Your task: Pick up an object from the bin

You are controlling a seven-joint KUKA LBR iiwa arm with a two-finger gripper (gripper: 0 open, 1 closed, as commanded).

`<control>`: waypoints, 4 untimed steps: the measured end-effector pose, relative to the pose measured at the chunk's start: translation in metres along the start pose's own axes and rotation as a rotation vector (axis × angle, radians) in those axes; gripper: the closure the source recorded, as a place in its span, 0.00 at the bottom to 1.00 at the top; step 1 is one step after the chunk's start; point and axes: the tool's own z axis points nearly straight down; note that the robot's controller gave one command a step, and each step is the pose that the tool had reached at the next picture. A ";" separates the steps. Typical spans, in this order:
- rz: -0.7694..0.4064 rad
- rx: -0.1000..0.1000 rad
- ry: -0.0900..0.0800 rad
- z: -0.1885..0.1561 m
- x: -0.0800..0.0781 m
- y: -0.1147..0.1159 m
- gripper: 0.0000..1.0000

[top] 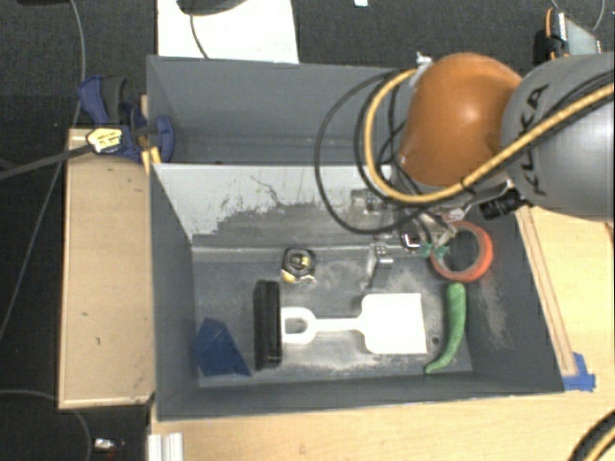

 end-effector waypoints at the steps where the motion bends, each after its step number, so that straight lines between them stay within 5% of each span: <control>1: 0.000 0.000 0.000 0.000 0.000 0.000 0.00; 2: -0.234 0.000 -0.011 -0.062 -0.005 -0.002 0.00; 3: -0.132 -0.001 -0.015 -0.027 -0.007 0.005 0.00; 4: -0.386 0.003 -0.017 -0.048 -0.007 -0.036 0.00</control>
Offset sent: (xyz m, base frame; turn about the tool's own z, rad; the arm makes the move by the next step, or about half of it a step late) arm 0.0030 -0.0021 0.0592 -0.2357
